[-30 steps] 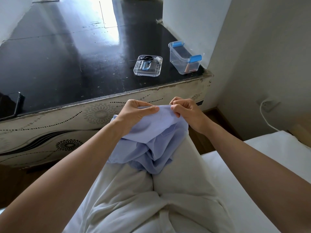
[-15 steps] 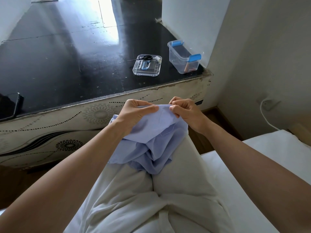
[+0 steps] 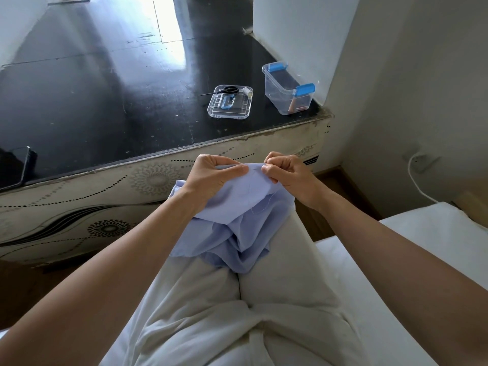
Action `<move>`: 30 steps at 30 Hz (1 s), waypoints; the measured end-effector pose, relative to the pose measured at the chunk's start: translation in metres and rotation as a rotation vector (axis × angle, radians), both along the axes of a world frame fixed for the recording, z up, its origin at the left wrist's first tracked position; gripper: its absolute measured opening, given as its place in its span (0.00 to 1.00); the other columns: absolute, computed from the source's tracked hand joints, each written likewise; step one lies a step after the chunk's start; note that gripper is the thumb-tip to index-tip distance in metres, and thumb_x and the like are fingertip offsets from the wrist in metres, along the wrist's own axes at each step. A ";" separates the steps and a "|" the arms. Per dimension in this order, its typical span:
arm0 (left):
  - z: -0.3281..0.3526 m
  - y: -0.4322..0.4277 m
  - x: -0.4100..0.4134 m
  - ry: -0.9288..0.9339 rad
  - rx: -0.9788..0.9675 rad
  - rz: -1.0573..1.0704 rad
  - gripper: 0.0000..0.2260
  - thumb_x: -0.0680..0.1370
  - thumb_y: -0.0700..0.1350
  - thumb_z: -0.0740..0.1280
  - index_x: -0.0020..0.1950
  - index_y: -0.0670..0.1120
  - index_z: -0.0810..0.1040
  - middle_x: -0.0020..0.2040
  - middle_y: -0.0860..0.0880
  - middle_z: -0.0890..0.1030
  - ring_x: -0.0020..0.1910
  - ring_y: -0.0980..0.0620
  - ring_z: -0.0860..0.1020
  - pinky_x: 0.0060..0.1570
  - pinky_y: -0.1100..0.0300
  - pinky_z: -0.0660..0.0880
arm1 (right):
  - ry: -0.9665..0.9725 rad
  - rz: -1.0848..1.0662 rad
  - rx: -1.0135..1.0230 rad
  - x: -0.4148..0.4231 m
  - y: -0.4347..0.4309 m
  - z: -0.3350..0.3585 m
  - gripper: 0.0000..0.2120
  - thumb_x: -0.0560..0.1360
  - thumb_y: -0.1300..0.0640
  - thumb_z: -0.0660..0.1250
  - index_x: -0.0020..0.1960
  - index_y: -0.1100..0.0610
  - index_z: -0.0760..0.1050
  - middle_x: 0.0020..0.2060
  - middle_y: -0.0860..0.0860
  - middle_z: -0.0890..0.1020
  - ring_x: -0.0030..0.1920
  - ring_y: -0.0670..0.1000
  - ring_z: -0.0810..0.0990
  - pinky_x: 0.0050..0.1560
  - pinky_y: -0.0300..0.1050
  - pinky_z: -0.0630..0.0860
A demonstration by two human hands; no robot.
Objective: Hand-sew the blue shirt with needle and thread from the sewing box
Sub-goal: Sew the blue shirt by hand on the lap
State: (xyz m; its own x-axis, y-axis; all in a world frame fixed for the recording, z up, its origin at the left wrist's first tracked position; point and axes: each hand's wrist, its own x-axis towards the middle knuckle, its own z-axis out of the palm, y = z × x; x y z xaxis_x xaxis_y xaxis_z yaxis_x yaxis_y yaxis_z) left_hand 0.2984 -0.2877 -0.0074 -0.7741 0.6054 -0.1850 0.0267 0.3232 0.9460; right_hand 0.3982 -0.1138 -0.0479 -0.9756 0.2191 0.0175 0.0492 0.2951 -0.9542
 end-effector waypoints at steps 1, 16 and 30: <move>0.000 0.000 0.000 -0.002 -0.002 0.003 0.07 0.72 0.44 0.76 0.35 0.51 0.85 0.36 0.47 0.81 0.36 0.53 0.76 0.38 0.59 0.72 | 0.003 0.007 -0.018 0.000 0.000 0.000 0.17 0.80 0.58 0.61 0.34 0.62 0.69 0.40 0.56 0.68 0.41 0.52 0.69 0.40 0.36 0.67; -0.003 0.002 -0.007 -0.232 0.048 -0.032 0.05 0.75 0.44 0.72 0.49 0.44 0.84 0.47 0.41 0.83 0.45 0.45 0.79 0.50 0.51 0.75 | -0.033 0.141 -0.325 0.003 0.003 0.001 0.16 0.77 0.45 0.61 0.35 0.53 0.69 0.37 0.53 0.71 0.40 0.51 0.70 0.41 0.40 0.69; -0.001 0.003 -0.004 -0.379 0.136 -0.155 0.09 0.70 0.45 0.73 0.47 0.44 0.85 0.43 0.44 0.85 0.39 0.49 0.82 0.39 0.59 0.79 | -0.047 0.163 -0.429 -0.002 -0.006 0.005 0.26 0.72 0.37 0.69 0.46 0.62 0.72 0.50 0.60 0.72 0.51 0.61 0.69 0.50 0.49 0.69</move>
